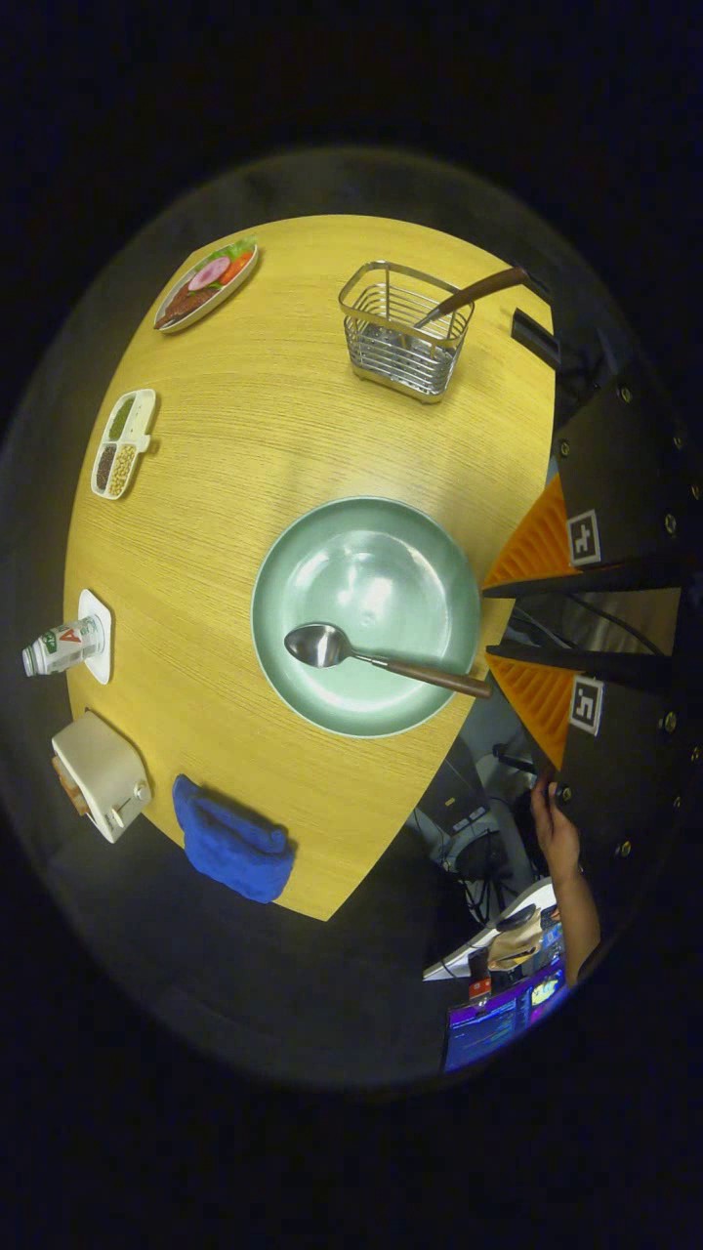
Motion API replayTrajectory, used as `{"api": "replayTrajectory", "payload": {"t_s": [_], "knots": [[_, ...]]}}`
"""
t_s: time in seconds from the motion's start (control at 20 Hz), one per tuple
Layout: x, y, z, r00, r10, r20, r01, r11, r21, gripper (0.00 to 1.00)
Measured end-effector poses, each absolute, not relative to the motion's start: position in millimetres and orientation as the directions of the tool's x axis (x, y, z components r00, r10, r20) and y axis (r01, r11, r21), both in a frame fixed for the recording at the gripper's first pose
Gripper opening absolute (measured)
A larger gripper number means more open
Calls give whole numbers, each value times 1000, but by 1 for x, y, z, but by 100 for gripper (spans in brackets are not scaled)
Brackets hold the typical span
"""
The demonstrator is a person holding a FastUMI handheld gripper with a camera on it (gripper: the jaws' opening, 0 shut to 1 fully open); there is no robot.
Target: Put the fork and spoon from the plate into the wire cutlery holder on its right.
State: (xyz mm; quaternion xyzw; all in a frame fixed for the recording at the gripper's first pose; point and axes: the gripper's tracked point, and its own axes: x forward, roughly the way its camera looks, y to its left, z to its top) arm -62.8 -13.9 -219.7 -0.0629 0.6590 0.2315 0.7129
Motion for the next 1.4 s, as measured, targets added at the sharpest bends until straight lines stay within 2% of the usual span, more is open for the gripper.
{"api": "replayTrajectory", "payload": {"t_s": [0.7,1.4], "knots": [[-73,41,-285,-30,224,-974,-417,883,216,27],[-79,38,-309,-68,197,-978,-405,890,207,27]]}}
